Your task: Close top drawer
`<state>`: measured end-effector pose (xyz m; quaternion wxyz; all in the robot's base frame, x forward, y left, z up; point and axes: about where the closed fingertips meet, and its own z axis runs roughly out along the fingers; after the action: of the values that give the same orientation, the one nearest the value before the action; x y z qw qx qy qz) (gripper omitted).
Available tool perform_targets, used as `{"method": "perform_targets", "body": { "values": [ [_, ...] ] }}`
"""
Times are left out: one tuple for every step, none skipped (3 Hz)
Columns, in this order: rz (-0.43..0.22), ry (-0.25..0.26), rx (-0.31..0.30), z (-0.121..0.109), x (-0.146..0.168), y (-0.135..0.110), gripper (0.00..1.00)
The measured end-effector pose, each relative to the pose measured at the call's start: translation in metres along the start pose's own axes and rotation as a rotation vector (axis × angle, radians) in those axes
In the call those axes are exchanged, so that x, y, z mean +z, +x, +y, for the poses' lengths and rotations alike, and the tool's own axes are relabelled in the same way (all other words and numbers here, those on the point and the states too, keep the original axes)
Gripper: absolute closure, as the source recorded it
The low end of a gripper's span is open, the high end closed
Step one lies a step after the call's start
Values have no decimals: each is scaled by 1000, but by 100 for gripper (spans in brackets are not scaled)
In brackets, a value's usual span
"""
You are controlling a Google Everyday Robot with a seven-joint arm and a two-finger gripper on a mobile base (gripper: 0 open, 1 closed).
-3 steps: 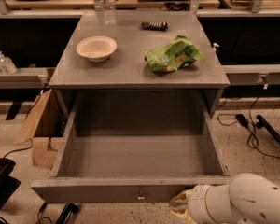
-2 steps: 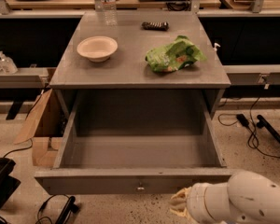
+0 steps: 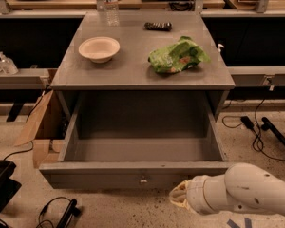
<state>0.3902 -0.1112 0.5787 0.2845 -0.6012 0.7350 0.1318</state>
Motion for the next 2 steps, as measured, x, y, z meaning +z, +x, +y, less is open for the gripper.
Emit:
{"method": "perform_targets", "body": {
  "values": [
    [7, 25, 15, -31, 7, 3, 100],
    [7, 25, 15, -31, 7, 3, 100]
  ]
}}
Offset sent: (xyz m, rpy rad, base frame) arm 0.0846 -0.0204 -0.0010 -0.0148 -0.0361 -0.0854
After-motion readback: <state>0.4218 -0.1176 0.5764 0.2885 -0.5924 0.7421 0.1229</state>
